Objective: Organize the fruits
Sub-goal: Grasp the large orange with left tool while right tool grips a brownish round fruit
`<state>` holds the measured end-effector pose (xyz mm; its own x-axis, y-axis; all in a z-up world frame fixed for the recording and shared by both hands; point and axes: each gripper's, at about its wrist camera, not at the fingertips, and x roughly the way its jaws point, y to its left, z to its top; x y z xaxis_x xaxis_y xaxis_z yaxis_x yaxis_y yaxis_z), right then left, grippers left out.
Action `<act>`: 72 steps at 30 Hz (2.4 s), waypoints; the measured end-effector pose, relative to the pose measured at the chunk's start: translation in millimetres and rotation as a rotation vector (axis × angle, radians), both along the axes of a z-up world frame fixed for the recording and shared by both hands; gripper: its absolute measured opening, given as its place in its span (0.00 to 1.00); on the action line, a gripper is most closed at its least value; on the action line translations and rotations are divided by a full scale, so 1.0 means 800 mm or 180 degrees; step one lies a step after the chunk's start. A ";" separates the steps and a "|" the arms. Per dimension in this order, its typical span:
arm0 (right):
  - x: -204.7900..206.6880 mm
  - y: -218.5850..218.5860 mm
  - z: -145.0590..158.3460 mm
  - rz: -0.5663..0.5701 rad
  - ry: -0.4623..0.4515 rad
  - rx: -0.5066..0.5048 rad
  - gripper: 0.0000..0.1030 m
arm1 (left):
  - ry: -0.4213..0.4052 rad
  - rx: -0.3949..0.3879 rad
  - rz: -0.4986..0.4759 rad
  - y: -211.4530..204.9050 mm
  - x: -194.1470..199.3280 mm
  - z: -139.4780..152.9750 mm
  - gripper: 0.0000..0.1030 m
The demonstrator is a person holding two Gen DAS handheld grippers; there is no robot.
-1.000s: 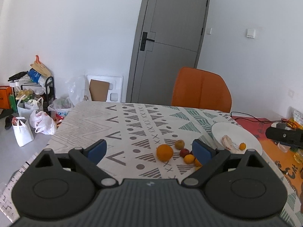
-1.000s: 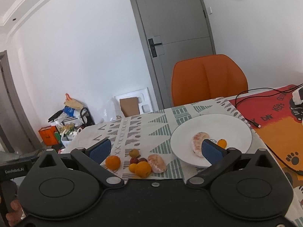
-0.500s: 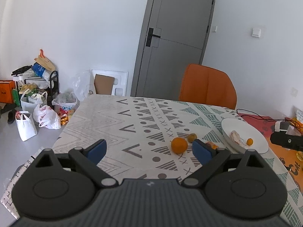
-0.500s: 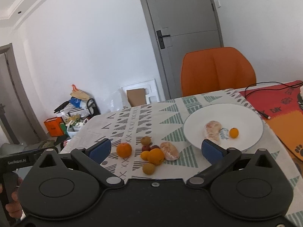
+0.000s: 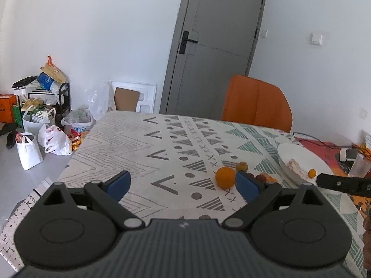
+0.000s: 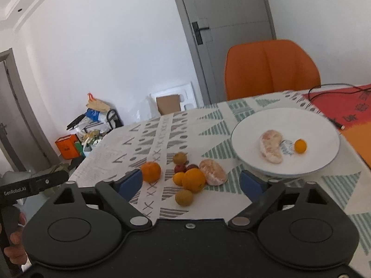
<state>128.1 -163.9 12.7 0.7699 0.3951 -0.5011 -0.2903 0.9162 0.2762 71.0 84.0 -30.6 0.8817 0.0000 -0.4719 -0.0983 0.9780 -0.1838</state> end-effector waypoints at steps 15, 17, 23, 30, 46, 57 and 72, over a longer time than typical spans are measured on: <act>0.026 0.031 -0.041 0.0064 0.0315 -0.0102 0.61 | 0.0162 -0.0062 -0.0237 -0.005 0.054 -0.024 0.90; 0.031 0.036 -0.046 0.0078 0.0350 -0.0123 0.59 | 0.0184 -0.0069 -0.0248 -0.005 0.061 -0.027 0.87; 0.043 0.044 -0.058 0.0142 0.0470 -0.0111 0.48 | 0.0234 -0.0168 -0.0371 -0.007 0.083 -0.037 0.76; 0.056 0.051 -0.071 0.0171 0.0579 -0.0109 0.43 | 0.0315 -0.0199 -0.0519 -0.022 0.106 -0.048 0.70; 0.055 0.034 -0.067 0.0184 0.0516 -0.0069 0.24 | 0.0449 -0.0106 -0.0767 -0.058 0.150 -0.073 0.62; 0.043 0.016 -0.065 -0.0024 0.0442 -0.0017 0.24 | 0.0512 -0.0056 -0.0855 -0.069 0.154 -0.082 0.36; 0.020 -0.002 -0.051 -0.0140 0.0226 0.0064 0.24 | 0.0346 0.0049 -0.0867 -0.083 0.111 -0.050 0.36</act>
